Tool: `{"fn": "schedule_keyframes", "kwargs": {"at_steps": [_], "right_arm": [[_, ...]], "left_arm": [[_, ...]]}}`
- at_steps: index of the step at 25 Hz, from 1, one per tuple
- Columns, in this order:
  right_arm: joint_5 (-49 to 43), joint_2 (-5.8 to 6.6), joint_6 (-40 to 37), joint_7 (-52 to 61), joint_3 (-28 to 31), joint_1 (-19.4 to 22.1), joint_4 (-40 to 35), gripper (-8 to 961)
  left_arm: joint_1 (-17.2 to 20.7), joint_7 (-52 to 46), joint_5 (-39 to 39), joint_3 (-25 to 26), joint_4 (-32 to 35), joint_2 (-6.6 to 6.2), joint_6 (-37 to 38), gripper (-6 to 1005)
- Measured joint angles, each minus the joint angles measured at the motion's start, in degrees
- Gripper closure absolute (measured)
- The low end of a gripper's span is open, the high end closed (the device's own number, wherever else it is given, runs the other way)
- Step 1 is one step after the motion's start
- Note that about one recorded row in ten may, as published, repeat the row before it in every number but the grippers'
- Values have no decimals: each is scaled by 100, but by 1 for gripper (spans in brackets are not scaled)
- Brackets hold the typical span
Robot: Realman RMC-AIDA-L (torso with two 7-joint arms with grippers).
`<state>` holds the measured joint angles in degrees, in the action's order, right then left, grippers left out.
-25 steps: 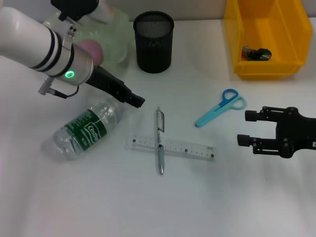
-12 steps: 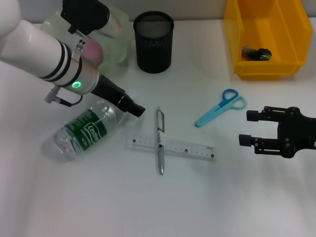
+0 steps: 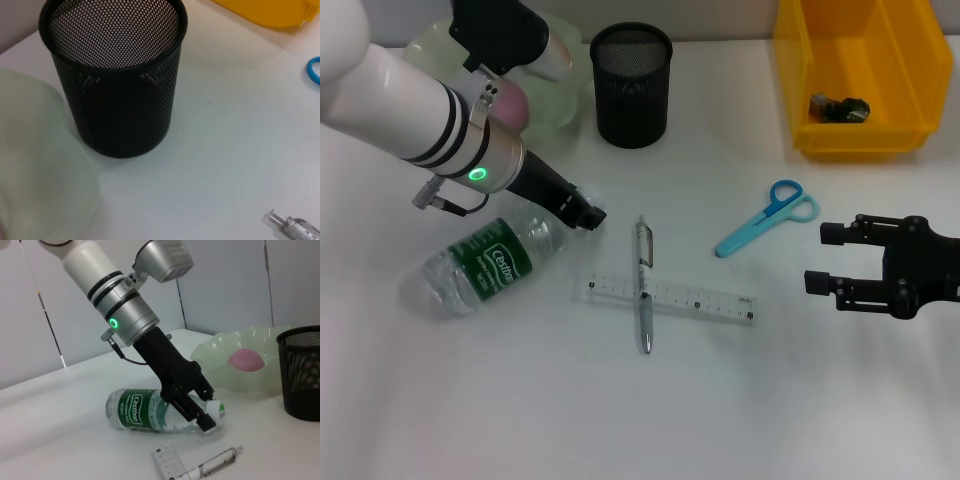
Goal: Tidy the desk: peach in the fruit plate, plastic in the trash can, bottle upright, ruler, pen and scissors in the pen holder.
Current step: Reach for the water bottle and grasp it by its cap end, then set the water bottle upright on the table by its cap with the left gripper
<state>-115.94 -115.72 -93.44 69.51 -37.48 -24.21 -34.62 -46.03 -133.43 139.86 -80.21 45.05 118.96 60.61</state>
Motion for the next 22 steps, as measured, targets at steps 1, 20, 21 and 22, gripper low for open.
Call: {"fn": "schedule_keyframes", "kwargs": {"at_steps": [1,20,21,22], "right_arm": [[0,0,0,0,0,0,0,231],[1,7,-46,18,-21,-13,-46,230],[1,7,-46,18,-21,-13,-46,230],[2,7,-50,31,-24,-22,-47,230]], "left_arm": [[0,0,0,0,0,0,0,413],[1486,1716,-2166,1051,1692,-56,327,558],[1486,1716,-2166,1051,1692,-56,327,558],[1522,1840,-2296,1147,1674,-56,373,558]]}}
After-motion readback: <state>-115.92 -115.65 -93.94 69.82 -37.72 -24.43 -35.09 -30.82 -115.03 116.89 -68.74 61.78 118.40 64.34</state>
